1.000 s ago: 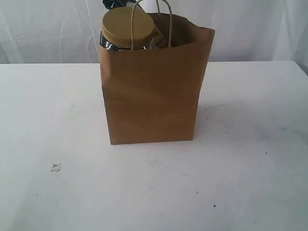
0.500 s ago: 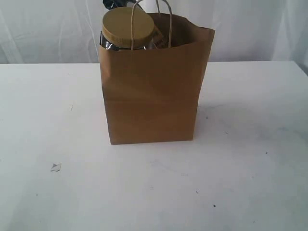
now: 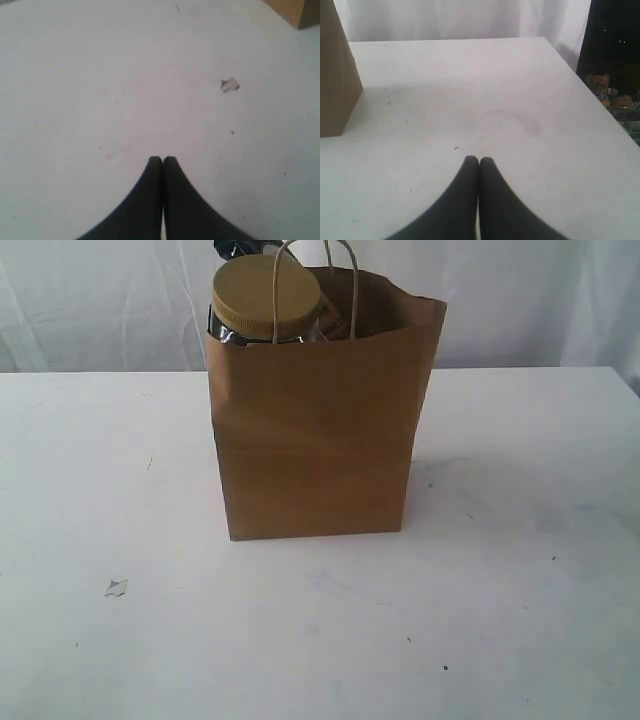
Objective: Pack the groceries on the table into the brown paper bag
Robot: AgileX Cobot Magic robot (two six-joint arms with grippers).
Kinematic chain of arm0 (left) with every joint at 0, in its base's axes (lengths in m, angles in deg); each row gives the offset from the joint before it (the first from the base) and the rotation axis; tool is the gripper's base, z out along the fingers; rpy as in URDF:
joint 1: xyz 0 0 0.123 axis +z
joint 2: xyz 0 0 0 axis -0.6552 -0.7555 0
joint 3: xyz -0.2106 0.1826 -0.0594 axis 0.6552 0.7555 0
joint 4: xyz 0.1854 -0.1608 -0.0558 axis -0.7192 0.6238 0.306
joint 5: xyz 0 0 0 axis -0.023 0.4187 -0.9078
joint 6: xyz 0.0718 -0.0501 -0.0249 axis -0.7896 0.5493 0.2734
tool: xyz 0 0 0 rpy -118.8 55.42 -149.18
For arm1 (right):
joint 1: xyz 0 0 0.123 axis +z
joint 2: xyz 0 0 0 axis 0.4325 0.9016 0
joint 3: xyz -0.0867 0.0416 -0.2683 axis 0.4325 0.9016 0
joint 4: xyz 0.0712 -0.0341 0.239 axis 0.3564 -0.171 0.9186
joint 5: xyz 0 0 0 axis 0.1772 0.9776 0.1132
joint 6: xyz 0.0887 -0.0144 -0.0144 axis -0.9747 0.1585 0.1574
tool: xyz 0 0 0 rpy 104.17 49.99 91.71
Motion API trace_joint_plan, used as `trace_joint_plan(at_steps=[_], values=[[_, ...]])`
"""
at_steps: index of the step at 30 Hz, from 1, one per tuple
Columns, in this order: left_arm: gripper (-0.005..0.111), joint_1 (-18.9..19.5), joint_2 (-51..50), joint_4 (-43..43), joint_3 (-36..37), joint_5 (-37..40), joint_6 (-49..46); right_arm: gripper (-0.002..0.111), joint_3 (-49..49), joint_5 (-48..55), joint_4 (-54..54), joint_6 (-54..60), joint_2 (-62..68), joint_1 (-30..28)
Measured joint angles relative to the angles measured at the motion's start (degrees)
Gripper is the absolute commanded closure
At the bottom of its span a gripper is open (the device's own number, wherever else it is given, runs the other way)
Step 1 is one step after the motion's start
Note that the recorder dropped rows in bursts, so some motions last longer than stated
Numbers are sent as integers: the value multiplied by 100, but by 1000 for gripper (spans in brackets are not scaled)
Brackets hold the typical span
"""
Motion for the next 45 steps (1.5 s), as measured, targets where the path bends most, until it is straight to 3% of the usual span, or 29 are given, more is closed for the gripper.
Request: trace_joint_plan(at_steps=[45], values=[[107,14,29,-11,0,240,23,108,0,0,0,25,0,0]])
